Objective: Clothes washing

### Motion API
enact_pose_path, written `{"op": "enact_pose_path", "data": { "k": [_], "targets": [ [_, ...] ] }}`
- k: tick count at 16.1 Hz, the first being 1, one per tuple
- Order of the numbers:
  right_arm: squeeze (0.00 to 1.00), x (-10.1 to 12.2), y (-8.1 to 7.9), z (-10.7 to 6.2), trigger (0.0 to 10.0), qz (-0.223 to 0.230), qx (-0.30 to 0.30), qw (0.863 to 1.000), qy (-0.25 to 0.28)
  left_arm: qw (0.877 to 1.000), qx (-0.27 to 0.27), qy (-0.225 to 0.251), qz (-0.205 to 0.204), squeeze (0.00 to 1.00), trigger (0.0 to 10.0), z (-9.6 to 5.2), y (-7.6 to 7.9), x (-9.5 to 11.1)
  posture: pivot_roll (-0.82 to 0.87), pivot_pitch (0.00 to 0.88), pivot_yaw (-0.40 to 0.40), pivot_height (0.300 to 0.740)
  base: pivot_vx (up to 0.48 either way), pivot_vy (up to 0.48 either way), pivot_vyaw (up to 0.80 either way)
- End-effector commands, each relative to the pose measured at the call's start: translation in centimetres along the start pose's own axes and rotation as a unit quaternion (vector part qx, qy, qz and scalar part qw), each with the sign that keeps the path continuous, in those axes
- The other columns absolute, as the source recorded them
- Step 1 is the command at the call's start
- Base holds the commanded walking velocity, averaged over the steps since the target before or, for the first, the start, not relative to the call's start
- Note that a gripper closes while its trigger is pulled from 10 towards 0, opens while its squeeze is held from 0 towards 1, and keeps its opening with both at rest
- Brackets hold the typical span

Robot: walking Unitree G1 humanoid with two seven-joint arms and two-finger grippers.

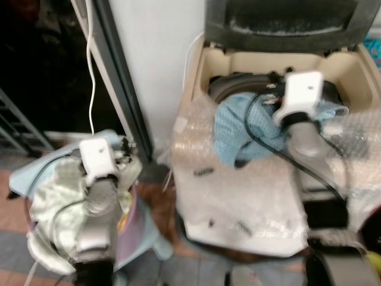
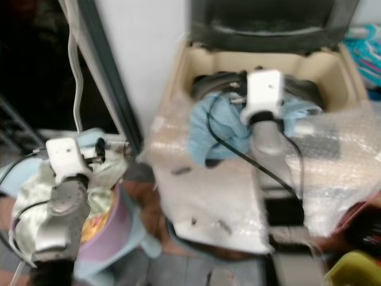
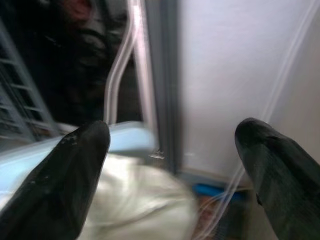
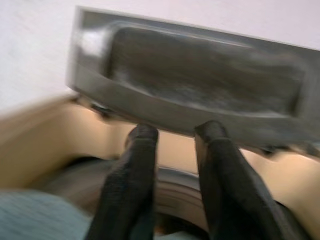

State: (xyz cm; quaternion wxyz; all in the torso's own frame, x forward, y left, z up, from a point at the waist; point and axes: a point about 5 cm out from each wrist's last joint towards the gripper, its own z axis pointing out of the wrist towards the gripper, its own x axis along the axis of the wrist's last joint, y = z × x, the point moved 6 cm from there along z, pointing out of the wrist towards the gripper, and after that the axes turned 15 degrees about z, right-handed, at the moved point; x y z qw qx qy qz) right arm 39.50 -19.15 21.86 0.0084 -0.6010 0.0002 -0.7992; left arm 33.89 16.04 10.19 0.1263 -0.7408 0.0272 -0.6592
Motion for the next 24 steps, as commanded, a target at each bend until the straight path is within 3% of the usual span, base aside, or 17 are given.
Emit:
{"op": "enact_pose_path", "data": {
  "k": [1,2,4,5,6,7,8,9,11,13,15,16,17,19,20,21,24],
  "targets": [
    [1.0,1.2,-3.6,-0.7,10.0,0.043,0.088,0.995,0.013,1.0,0.0,-0.01,0.016,0.0,10.0,-0.2,-0.8,-0.8,-0.06,0.022,0.082,0.74,0.0,0.0,0.0],
    [1.0,0.8,-5.0,-1.9,10.0,0.069,0.145,0.987,-0.007,1.0,-0.005,-0.006,0.018,0.0,10.0,-0.2,-0.7,-0.7,-0.06,0.023,0.084,0.74,0.0,0.0,0.0],
    [1.0,1.0,-5.3,-2.7,10.0,0.087,0.171,0.981,-0.011,1.0,-0.009,-0.001,0.021,0.0,10.0,0.0,-0.5,-0.4,-0.07,0.024,0.087,0.74,0.0,0.0,0.0],
    [0.97,1.0,-5.1,-3.0,10.0,0.079,0.172,0.982,-0.009,1.0,-0.009,-0.002,0.023,0.0,10.0,0.0,-0.6,-0.4,-0.07,0.023,0.086,0.74,0.0,0.0,0.0],
    [0.86,1.2,-5.1,-3.6,10.0,0.082,0.179,0.98,-0.009,1.0,-0.01,-0.003,0.028,0.0,10.0,0.0,-0.6,-0.5,-0.06,0.023,0.084,0.74,0.0,0.0,0.0],
    [0.62,1.3,-5.2,-4.0,10.0,0.084,0.188,0.978,-0.012,0.999,-0.014,-0.003,0.031,0.0,10.0,-0.2,-0.4,-0.6,-0.06,0.024,0.083,0.74,0.0,0.0,0.0],
    [0.21,1.3,-5.5,-4.5,10.0,0.091,0.212,0.973,-0.019,0.999,-0.021,-0.002,0.036,0.0,10.0,-0.6,-0.2,-0.7,-0.06,0.025,0.082,0.74,0.0,0.0,0.0],
    [0.0,0.6,-5.9,-5.0,10.0,0.096,0.24,0.965,-0.049,0.999,-0.029,-0.001,0.04,0.0,10.0,-0.9,0.0,-0.8,-0.06,0.026,0.081,0.74,0.0,0.0,0.0],
    [0.0,-2.8,-6.3,-7.5,10.0,0.083,0.323,0.93,-0.155,0.999,-0.032,-0.003,0.04,0.0,10.0,-1.2,0.1,-1.0,-0.06,0.028,0.076,0.74,0.0,0.0,0.0],
    [0.0,-5.5,-4.6,-8.3,10.0,0.05,0.313,0.925,-0.208,0.999,-0.031,-0.002,0.04,0.0,10.0,-1.1,0.0,-0.9,-0.06,0.027,0.07,0.74,0.0,0.0,0.0],
    [0.0,-8.5,-0.6,-7.4,10.0,-0.005,0.213,0.944,-0.252,0.999,-0.03,-0.002,0.041,0.0,10.0,-1.0,0.0,-1.0,-0.06,0.028,0.068,0.74,0.0,0.0,0.0],
    [0.0,-7.7,1.2,-5.9,10.0,-0.006,0.154,0.962,-0.227,0.999,-0.03,-0.002,0.042,0.0,10.0,-1.1,0.1,-1.0,-0.06,0.028,0.068,0.74,0.0,0.0,0.0],
    [0.0,-5.3,2.2,-4.2,10.0,-0.013,0.103,0.981,-0.163,0.999,-0.03,-0.003,0.043,0.0,10.0,-1.2,0.0,-1.0,-0.06,0.03,0.073,0.74,0.0,0.0,0.0],
    [0.0,-0.9,5.0,-2.2,10.0,-0.033,-0.014,0.998,-0.056,0.998,-0.014,-0.008,0.058,0.0,10.0,-1.0,-0.3,-1.1,-0.06,0.026,0.075,0.74,0.0,0.0,0.0],
    [0.0,0.6,5.3,-2.0,10.0,-0.041,-0.035,0.998,-0.025,0.998,-0.004,-0.009,0.064,0.0,10.0,-0.9,-0.5,-1.1,-0.06,0.026,0.075,0.74,0.0,0.0,0.0],
    [0.0,1.8,3.9,-1.8,10.0,-0.029,-0.025,0.999,0.0,0.998,-0.004,-0.008,0.059,0.0,10.0,-0.8,-0.5,-1.0,-0.06,0.026,0.076,0.74,0.0,0.0,0.0],
    [0.0,1.1,-0.2,-2.6,10.0,0.014,0.033,0.999,-0.004,0.999,-0.006,0.0,0.051,0.0,10.0,-0.8,-0.1,-0.5,-0.06,0.021,0.075,0.74,0.0,0.0,0.0]
  ]
}}
